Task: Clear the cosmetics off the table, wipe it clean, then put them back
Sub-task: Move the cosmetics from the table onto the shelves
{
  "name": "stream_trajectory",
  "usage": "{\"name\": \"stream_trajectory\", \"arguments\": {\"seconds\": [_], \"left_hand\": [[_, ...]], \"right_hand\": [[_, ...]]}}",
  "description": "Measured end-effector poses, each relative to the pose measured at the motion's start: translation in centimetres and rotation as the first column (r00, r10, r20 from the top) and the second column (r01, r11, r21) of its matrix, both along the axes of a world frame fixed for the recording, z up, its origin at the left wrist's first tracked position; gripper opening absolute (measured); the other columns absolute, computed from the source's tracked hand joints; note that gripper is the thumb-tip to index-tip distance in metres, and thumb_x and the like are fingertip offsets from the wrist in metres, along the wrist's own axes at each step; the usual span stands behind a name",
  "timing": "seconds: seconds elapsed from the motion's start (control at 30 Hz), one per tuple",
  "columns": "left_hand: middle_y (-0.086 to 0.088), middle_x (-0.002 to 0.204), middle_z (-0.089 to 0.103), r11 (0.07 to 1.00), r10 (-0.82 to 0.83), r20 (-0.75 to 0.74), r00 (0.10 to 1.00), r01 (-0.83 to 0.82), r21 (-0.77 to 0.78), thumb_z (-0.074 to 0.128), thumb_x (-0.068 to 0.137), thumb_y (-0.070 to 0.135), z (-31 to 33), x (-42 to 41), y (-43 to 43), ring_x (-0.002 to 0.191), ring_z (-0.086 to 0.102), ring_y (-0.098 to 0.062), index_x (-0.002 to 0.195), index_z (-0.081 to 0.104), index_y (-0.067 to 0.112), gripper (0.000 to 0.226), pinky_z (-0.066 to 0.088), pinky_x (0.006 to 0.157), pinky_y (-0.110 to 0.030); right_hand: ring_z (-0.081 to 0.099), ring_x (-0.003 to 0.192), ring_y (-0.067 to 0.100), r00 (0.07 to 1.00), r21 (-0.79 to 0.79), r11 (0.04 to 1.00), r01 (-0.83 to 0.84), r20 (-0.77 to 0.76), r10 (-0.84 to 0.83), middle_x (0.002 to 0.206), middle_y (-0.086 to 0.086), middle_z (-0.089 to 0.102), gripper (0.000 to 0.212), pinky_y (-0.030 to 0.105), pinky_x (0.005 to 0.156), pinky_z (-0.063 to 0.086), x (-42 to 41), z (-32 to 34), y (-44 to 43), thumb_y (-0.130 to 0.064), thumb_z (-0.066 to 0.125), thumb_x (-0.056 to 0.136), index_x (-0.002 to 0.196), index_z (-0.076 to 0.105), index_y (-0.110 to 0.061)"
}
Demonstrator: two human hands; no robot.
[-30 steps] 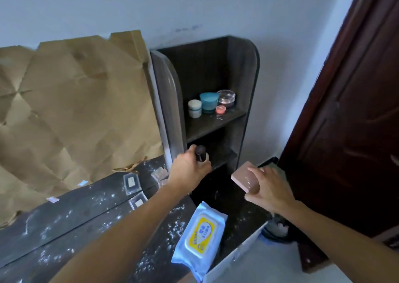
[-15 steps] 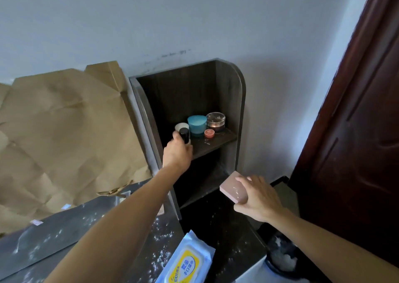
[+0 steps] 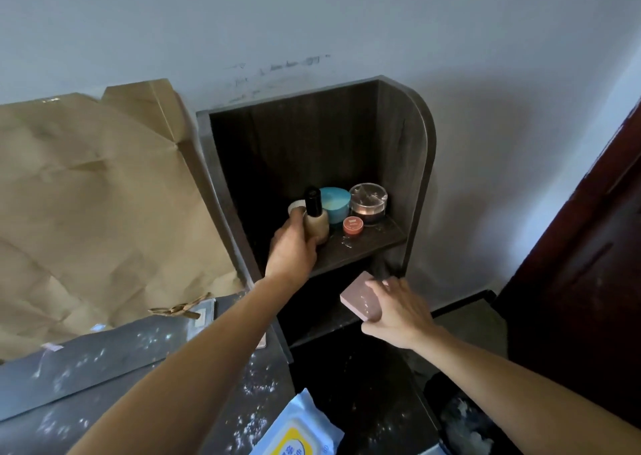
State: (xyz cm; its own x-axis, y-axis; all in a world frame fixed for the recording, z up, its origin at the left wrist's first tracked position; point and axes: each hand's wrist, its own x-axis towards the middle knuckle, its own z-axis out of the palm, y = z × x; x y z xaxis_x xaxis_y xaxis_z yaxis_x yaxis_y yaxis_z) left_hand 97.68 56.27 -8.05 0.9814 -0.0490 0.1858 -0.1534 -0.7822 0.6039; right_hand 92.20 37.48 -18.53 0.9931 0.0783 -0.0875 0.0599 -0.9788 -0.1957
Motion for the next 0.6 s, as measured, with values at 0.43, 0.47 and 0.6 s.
{"name": "stream_trajectory", "arguments": {"seconds": [0.43, 0.47, 0.6], "left_hand": [[-0.02, 0.126, 0.055, 0.878, -0.026, 0.298, 0.954, -0.121, 0.463, 0.056, 0.08, 0.005, -6.6, -6.2, 0.8, 0.117, 0.051, -0.037, 0.123, 0.055, 0.002, 0.044, 0.044, 0.095, -0.046], [-0.02, 0.128, 0.054, 0.871, -0.015, 0.295, 0.955, -0.133, 0.474, 0.054, 0.078, 0.003, -6.8, -6.4, 0.8, 0.121, 0.049, -0.037, 0.126, 0.054, 0.002, 0.047, 0.043, 0.098, -0.046], [-0.021, 0.135, 0.05, 0.851, 0.029, 0.248, 0.968, -0.154, 0.501, 0.047, 0.074, 0.0, -6.9, -7.1, 0.4, 0.129, 0.043, -0.038, 0.131, 0.05, 0.002, 0.057, 0.037, 0.106, -0.049]], "right_hand": [[0.053, 0.112, 0.038, 0.98, -0.094, 0.995, -0.043, -0.196, 0.024, 0.134, 0.021, 0.038, 0.077, 0.04, 0.083, 0.048, 10.5, -6.0, 2.2, -0.05, 0.064, 0.079, 0.137, 0.031, -0.014], [0.054, 0.112, 0.038, 0.98, -0.101, 0.993, -0.056, -0.196, 0.035, 0.134, 0.021, 0.038, 0.075, 0.04, 0.082, 0.049, 10.9, -6.3, 2.2, -0.052, 0.062, 0.08, 0.137, 0.032, -0.014], [0.055, 0.11, 0.035, 0.984, -0.177, 0.981, -0.084, -0.173, 0.053, 0.131, 0.02, 0.044, 0.072, 0.039, 0.08, 0.049, 11.8, -7.2, 2.4, -0.06, 0.054, 0.083, 0.133, 0.04, -0.011]]}}
